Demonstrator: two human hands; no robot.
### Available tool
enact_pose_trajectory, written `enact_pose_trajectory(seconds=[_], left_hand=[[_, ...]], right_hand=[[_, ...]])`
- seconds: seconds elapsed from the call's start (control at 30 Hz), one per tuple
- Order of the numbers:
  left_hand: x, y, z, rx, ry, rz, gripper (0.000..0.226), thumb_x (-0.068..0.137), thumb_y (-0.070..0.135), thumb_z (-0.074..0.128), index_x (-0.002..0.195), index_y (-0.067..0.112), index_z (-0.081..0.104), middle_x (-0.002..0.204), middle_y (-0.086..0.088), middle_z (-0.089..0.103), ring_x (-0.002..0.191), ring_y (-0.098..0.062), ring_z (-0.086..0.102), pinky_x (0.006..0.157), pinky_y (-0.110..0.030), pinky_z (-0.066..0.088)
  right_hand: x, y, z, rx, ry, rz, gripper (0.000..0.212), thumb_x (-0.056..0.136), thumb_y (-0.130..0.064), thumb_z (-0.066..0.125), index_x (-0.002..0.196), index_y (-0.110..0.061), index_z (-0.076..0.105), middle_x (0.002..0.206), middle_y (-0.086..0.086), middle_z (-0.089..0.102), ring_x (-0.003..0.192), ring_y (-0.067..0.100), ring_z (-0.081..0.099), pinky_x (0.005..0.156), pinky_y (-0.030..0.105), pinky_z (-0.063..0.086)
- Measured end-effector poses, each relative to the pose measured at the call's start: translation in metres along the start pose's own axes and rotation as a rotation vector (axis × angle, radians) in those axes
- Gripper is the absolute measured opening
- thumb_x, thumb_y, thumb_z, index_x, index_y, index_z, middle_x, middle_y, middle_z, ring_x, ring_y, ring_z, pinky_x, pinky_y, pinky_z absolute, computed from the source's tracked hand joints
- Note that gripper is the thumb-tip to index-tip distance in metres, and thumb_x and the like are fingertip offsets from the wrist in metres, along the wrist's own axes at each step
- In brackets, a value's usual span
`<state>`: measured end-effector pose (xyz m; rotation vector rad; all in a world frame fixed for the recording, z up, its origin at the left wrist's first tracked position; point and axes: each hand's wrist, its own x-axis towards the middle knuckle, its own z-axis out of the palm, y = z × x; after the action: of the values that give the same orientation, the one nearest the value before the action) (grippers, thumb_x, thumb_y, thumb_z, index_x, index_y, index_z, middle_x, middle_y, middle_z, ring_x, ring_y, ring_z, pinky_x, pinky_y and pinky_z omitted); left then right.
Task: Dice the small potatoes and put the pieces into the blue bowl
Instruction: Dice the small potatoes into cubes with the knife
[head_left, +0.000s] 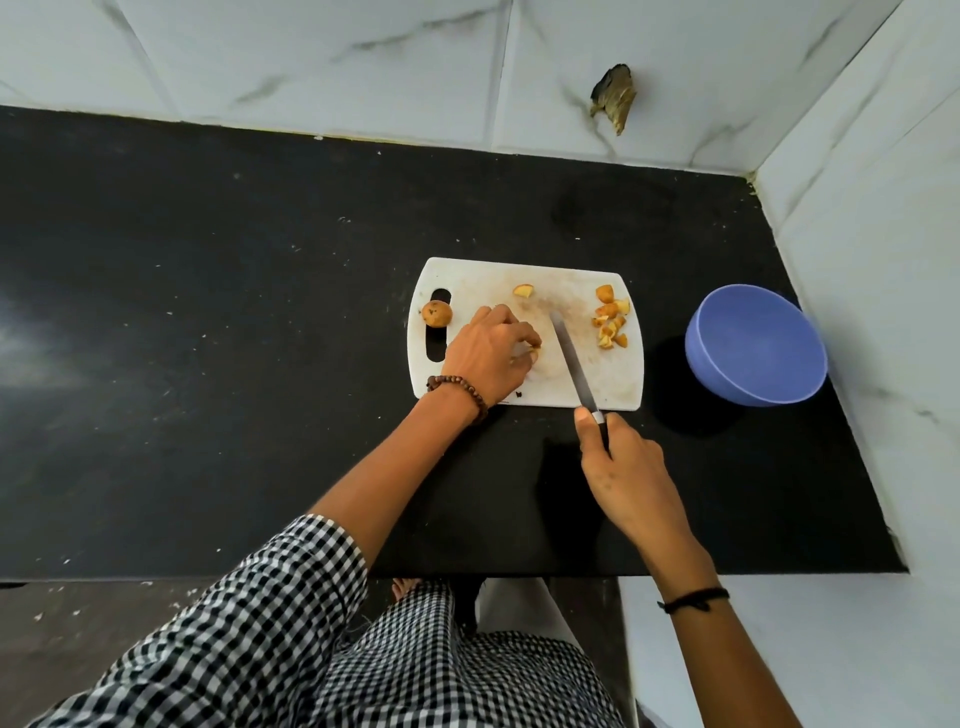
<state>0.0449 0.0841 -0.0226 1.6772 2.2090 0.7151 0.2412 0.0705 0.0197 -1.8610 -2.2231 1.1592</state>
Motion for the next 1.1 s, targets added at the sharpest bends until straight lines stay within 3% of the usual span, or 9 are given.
enact_pose_trajectory(seconds=[0.17,0.3,0.37,0.5,0.7,0.87,1.1], left_hand=[[0.007,0.002,-0.003,0.059,0.007,0.116,0.025,0.089,0.035,0.057,0.105,0.019,0.066,0.106,0.001,0.063,0.099,-0.017,0.053,0.077,-0.026,0.042],[0.008,0.006,-0.004,0.059,0.026,0.119,0.022,0.086,0.033,0.059,0.098,0.015,0.063,0.095,-0.001,0.066,0.087,-0.018,0.056,0.066,-0.024,0.035],[0.009,0.006,-0.004,0.022,-0.022,0.098,0.019,0.087,0.032,0.062,0.096,0.016,0.06,0.093,0.0,0.065,0.085,-0.018,0.059,0.064,-0.027,0.042],[0.014,0.002,-0.004,-0.153,-0.113,0.083,0.022,0.082,0.023,0.073,0.097,0.012,0.061,0.095,-0.002,0.067,0.084,-0.014,0.063,0.077,-0.03,0.056],[0.013,-0.001,0.0,-0.272,-0.068,0.022,0.023,0.079,0.012,0.076,0.102,0.01,0.071,0.095,-0.003,0.071,0.085,-0.012,0.066,0.08,-0.029,0.057],[0.012,0.002,0.0,-0.26,-0.084,-0.007,0.023,0.082,0.019,0.074,0.104,0.017,0.072,0.093,0.004,0.072,0.079,-0.003,0.061,0.082,-0.021,0.053],[0.015,0.006,0.002,-0.274,-0.1,-0.066,0.022,0.082,0.017,0.073,0.104,0.014,0.075,0.095,-0.001,0.075,0.089,-0.013,0.067,0.089,-0.03,0.054]], right_hand=[[0.004,-0.001,0.0,0.016,0.013,0.016,0.043,0.104,-0.054,0.034,0.09,-0.017,0.052,0.078,0.002,0.056,0.07,0.013,0.058,0.059,0.025,0.039],[0.003,-0.004,0.0,0.048,0.007,0.034,0.041,0.105,-0.05,0.035,0.09,-0.016,0.053,0.077,0.0,0.056,0.07,0.011,0.058,0.057,0.022,0.037],[0.002,-0.006,0.0,0.06,0.011,0.034,0.04,0.105,-0.049,0.036,0.09,-0.016,0.053,0.077,0.0,0.057,0.07,0.01,0.058,0.056,0.021,0.035],[0.001,-0.006,0.002,0.085,0.017,0.038,0.04,0.105,-0.048,0.036,0.094,-0.014,0.055,0.077,0.0,0.058,0.069,0.01,0.058,0.056,0.021,0.035],[0.001,-0.011,0.009,0.108,0.02,0.035,0.042,0.105,-0.05,0.036,0.095,-0.014,0.056,0.078,0.002,0.061,0.067,0.011,0.06,0.055,0.021,0.038],[0.003,-0.015,0.017,0.136,0.018,0.05,0.043,0.105,-0.051,0.035,0.096,-0.015,0.056,0.082,0.001,0.061,0.071,0.011,0.06,0.057,0.022,0.038],[0.008,-0.018,0.027,0.147,0.015,0.079,0.047,0.104,-0.056,0.031,0.104,-0.016,0.056,0.099,0.007,0.064,0.084,0.018,0.063,0.07,0.031,0.044]])
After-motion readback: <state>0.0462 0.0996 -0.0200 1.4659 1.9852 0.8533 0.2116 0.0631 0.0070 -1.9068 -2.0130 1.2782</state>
